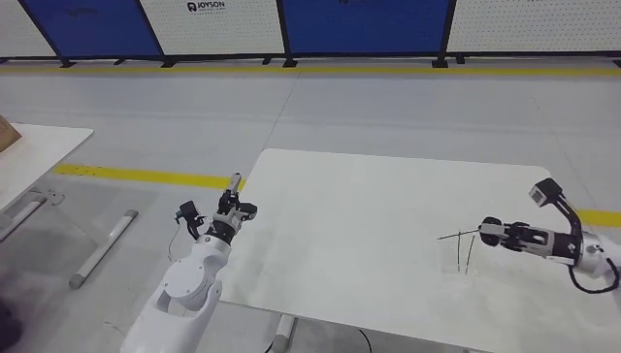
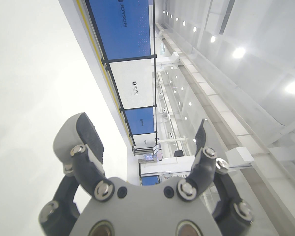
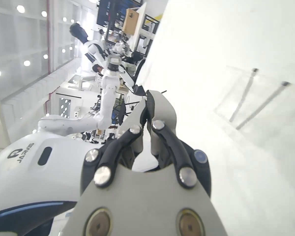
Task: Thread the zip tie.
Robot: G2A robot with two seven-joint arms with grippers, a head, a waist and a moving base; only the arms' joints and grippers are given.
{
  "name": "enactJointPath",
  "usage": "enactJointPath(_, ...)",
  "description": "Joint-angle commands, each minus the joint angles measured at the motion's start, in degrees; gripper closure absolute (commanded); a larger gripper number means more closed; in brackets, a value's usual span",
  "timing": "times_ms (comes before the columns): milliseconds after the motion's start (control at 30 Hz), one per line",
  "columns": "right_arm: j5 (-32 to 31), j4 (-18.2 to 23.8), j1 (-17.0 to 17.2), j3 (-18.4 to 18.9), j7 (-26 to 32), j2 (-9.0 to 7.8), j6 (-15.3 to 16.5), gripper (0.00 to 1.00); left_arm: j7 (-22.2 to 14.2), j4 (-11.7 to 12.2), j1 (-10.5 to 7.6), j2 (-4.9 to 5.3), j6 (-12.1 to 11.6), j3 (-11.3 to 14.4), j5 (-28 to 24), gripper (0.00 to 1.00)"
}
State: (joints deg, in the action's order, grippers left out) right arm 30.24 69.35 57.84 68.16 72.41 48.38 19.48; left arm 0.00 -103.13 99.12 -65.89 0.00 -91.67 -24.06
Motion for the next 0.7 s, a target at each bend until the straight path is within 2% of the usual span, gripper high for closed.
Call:
enactJointPath(0,1.6,3.9,1.1,0.8,-2.7,0.31,0.0,1.0,0.0,0.0,0.0,0.0,0.0,0.0,0.0,0.0)
enactJointPath(100,0.6,8.4,2.1,-0.1,-7.3,1.04,0.0,1.0,0.0,0.0,0.0,0.0,0.0,0.0,0.0,0.0)
enactJointPath(200,-2.7,9.6,1.9,-3.9,-12.4,2.16,-0.8,1.0,0.0,0.0,0.0,0.0,0.0,0.0,0.0,0.0)
enactJointPath(233,-3.3,9.6,1.7,-5.1,-12.8,2.46,-1.7,1.0,0.0,0.0,0.0,0.0,0.0,0.0,0.0,0.0)
enactJointPath(600,-3.3,9.6,1.7,-5.1,-12.8,2.46,-1.7,1.0,0.0,0.0,0.0,0.0,0.0,0.0,0.0,0.0)
enactJointPath(633,-3.3,9.6,1.7,-5.1,-12.8,2.46,-1.7,1.0,0.1,-0.1,-0.11,-0.01,-0.2,-0.1,-0.1,0.0)
enactJointPath(667,-3.3,9.6,1.7,-5.1,-12.8,2.46,-1.7,1.0,0.9,-0.7,-0.31,-0.09,-1.7,-0.2,0.7,0.0)
